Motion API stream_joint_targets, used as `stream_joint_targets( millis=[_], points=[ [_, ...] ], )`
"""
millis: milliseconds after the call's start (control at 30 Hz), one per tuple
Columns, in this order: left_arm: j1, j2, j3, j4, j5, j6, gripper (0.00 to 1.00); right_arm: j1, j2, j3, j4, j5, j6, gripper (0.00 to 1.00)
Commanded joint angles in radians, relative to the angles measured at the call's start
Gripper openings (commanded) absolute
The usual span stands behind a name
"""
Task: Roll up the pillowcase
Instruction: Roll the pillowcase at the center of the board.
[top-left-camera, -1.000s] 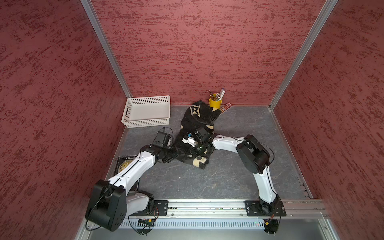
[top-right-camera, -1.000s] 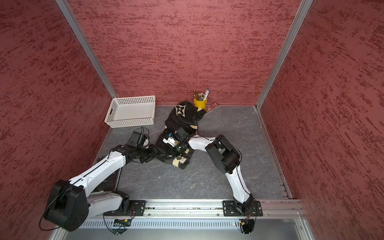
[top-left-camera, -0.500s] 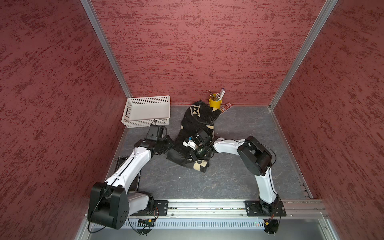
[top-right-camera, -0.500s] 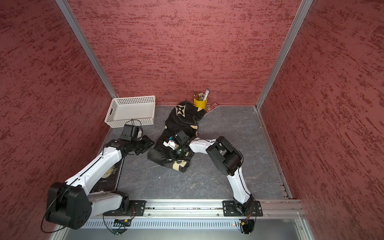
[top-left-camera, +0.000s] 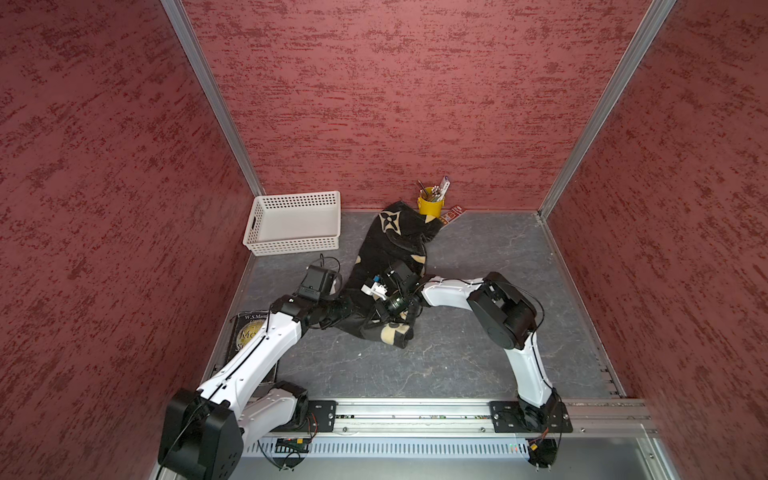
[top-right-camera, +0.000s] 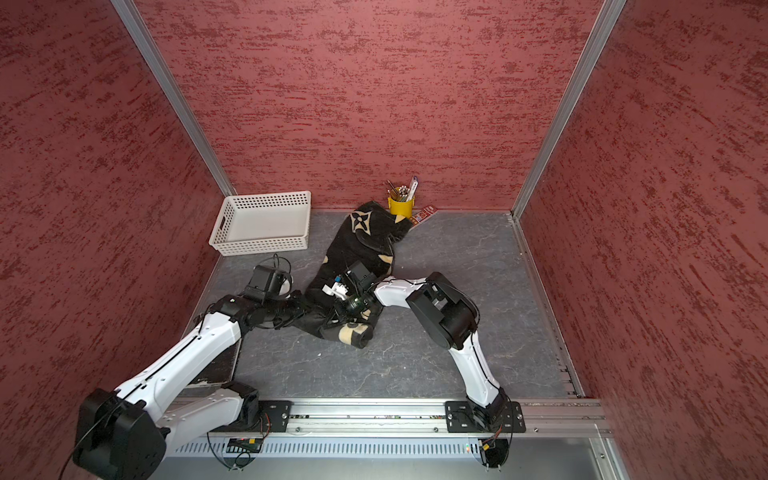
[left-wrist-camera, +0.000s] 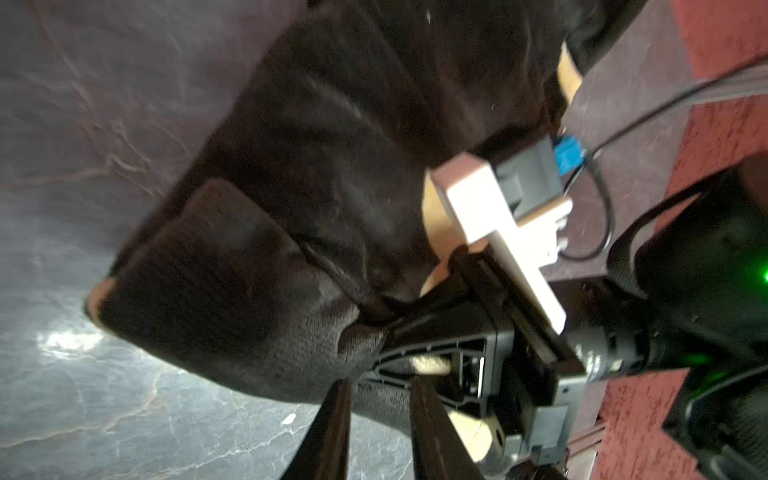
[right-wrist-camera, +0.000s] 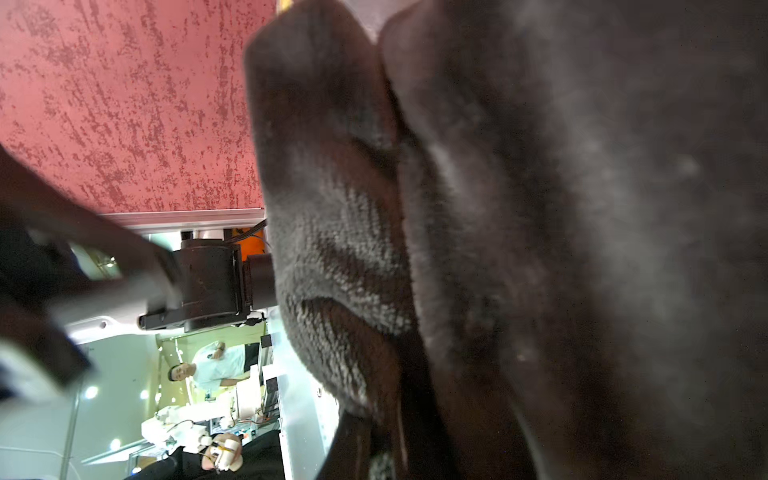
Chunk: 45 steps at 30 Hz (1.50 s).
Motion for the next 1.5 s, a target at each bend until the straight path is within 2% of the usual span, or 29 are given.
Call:
stream_joint_targets(
  millis=[0,167,267,333,367,433,500,533,667,700,867,1000,1167,1333,1400,1467],
  points=[
    [-0.015,0.034,-0.042,0.050,-0.021,-0.046,0.28,-0.008,0.023,0.020,-0.031,0.001,0.008,0.00],
    [0.004,0.163,-0.050,0.139,-0.045,-0.052,0.25,-0.009,0.015,0.006,-0.041,0.024,-0.006,0.01],
    [0.028,0.235,-0.030,0.159,-0.051,-0.068,0.25,-0.009,-0.002,0.003,-0.069,0.060,-0.037,0.14],
    [0.040,0.264,-0.017,0.152,-0.055,-0.078,0.24,-0.009,-0.029,0.001,-0.099,0.102,-0.074,0.29],
    [0.042,0.270,-0.014,0.146,-0.059,-0.080,0.24,-0.009,-0.050,-0.001,-0.113,0.131,-0.097,0.33],
    [0.044,0.273,-0.014,0.134,-0.067,-0.088,0.24,-0.006,-0.121,-0.016,-0.142,0.218,-0.154,0.39],
    [0.050,0.272,-0.017,0.125,-0.071,-0.099,0.24,0.003,-0.203,-0.031,-0.191,0.344,-0.239,0.55],
    [0.053,0.272,-0.017,0.125,-0.070,-0.105,0.24,0.012,-0.237,-0.042,-0.208,0.403,-0.281,0.59],
    [0.067,0.272,-0.021,0.119,-0.063,-0.125,0.24,0.077,-0.391,-0.153,-0.169,0.648,-0.438,0.62],
    [0.070,0.271,-0.023,0.122,-0.057,-0.127,0.24,0.101,-0.423,-0.190,-0.142,0.721,-0.479,0.68],
    [0.084,0.259,-0.032,0.129,-0.033,-0.134,0.24,0.270,-0.523,-0.357,0.071,0.986,-0.719,0.72],
    [0.090,0.253,-0.037,0.131,-0.029,-0.134,0.24,0.367,-0.487,-0.386,0.186,1.159,-0.878,0.73],
    [0.089,0.247,-0.043,0.131,-0.026,-0.133,0.24,0.393,-0.433,-0.375,0.257,1.256,-0.953,0.73],
    [0.092,0.241,-0.046,0.130,-0.026,-0.132,0.24,0.396,-0.380,-0.394,0.297,1.271,-0.995,0.70],
    [0.095,0.239,-0.045,0.130,-0.024,-0.133,0.24,0.399,-0.362,-0.401,0.300,1.272,-0.986,0.64],
    [0.100,0.233,-0.045,0.129,-0.023,-0.133,0.24,0.399,-0.357,-0.405,0.296,1.255,-0.963,0.53]
  ],
)
